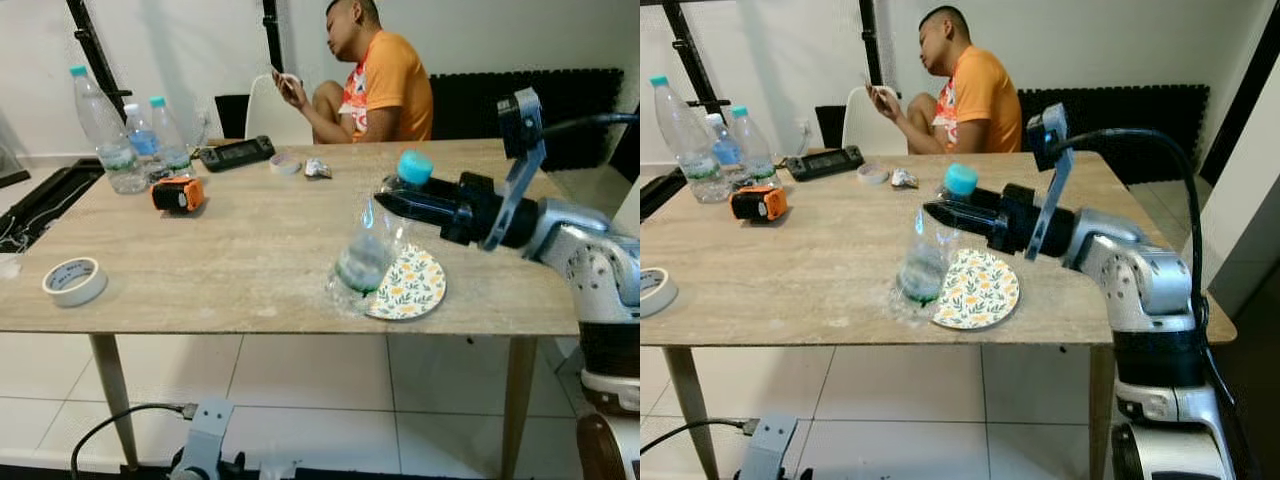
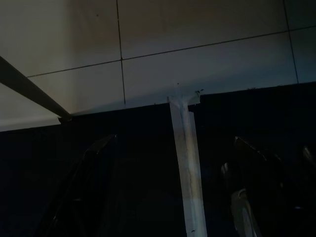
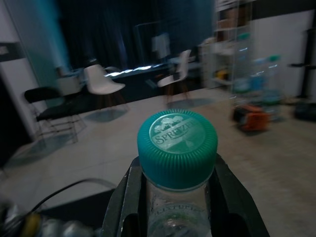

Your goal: Restocking fridge

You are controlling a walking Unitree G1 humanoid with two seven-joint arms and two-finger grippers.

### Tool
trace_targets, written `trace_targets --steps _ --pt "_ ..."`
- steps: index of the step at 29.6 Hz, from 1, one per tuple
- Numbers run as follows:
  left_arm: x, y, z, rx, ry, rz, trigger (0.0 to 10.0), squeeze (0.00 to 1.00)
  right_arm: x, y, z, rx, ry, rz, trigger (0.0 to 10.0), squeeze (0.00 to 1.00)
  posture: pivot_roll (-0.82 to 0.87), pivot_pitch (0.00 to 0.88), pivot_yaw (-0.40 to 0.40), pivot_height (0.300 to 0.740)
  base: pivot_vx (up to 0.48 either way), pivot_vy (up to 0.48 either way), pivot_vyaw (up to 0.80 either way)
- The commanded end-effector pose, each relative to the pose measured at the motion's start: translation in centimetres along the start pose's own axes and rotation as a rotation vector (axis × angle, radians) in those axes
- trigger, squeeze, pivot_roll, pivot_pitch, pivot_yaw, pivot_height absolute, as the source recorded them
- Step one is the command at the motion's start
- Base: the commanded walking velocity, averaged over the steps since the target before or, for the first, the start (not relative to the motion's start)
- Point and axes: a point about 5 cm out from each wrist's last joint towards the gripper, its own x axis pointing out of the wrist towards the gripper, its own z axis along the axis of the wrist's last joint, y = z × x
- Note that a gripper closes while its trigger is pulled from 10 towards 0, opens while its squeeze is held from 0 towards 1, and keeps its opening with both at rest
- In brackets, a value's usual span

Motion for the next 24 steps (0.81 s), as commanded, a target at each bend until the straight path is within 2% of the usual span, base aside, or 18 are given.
trace_targets --steps 1,3,6,9,12,15,17,18,20,21,23,24 --pt "0.0 0.9 0.2 0.005 0.001 0.015 10.0 0.00 0.1 0.9 -0.2 -0.003 0.016 0.058 0.0 0.00 -0.14 0.027 0.020 0.740 0.000 0.000 0.00" --pt "0.0 0.9 0.2 0.005 0.001 0.015 10.0 0.00 0.1 0.9 -0.2 -0.003 0.016 0.058 0.0 0.00 -0.14 0.027 0.020 0.740 0.000 0.000 0.00" --pt "0.0 0.8 0.4 0.010 -0.006 0.012 10.0 0.00 -0.1 1.5 -1.7 0.037 0.052 0.093 0.0 0.00 -0.13 0.029 0.020 0.740 0.000 0.000 0.00" --pt "0.0 0.8 0.5 0.011 -0.007 0.011 10.0 0.00 -0.2 1.7 -2.3 0.050 0.066 0.103 0.0 0.00 -0.13 0.029 0.020 0.740 0.000 0.000 0.00" --pt "0.0 0.7 0.4 0.014 -0.006 0.008 10.0 0.00 -0.5 2.6 -4.9 0.083 0.145 0.134 0.0 0.00 -0.13 0.038 0.021 0.740 0.000 0.000 0.00" --pt "0.0 0.7 0.4 0.015 -0.005 0.007 10.0 0.00 -0.6 2.8 -5.6 0.085 0.172 0.135 0.0 0.00 -0.14 0.040 0.022 0.740 0.000 0.000 0.00" --pt "0.0 0.5 0.2 0.017 0.003 -0.001 10.0 0.00 -0.9 2.6 -8.3 0.109 0.279 0.095 0.0 0.00 -0.14 0.040 0.022 0.740 0.000 0.000 0.00" --pt "0.0 0.5 0.2 0.017 0.003 -0.001 10.0 0.00 -0.9 2.6 -8.3 0.109 0.279 0.095 0.0 0.00 -0.14 0.040 0.022 0.740 0.000 0.000 0.00" --pt "0.0 0.3 0.0 0.020 0.012 -0.010 10.0 0.00 -1.6 2.3 -11.0 0.143 0.374 0.043 0.0 0.00 -0.14 0.043 0.028 0.740 0.000 0.000 0.00" --pt "0.0 0.3 0.0 0.020 0.012 -0.010 10.0 0.00 -1.6 2.3 -11.0 0.143 0.374 0.043 0.0 0.00 -0.14 0.043 0.028 0.740 0.000 0.000 0.00" --pt "0.0 0.1 -0.2 0.022 0.019 -0.014 10.0 0.00 -2.3 2.0 -13.1 0.181 0.443 0.001 0.0 0.00 -0.14 0.043 0.028 0.740 0.000 0.000 0.00" --pt "0.0 0.1 -0.2 0.022 0.019 -0.014 10.0 0.00 -2.3 2.0 -13.1 0.181 0.443 0.001 0.0 0.00 -0.14 0.043 0.028 0.740 0.000 0.000 0.00"
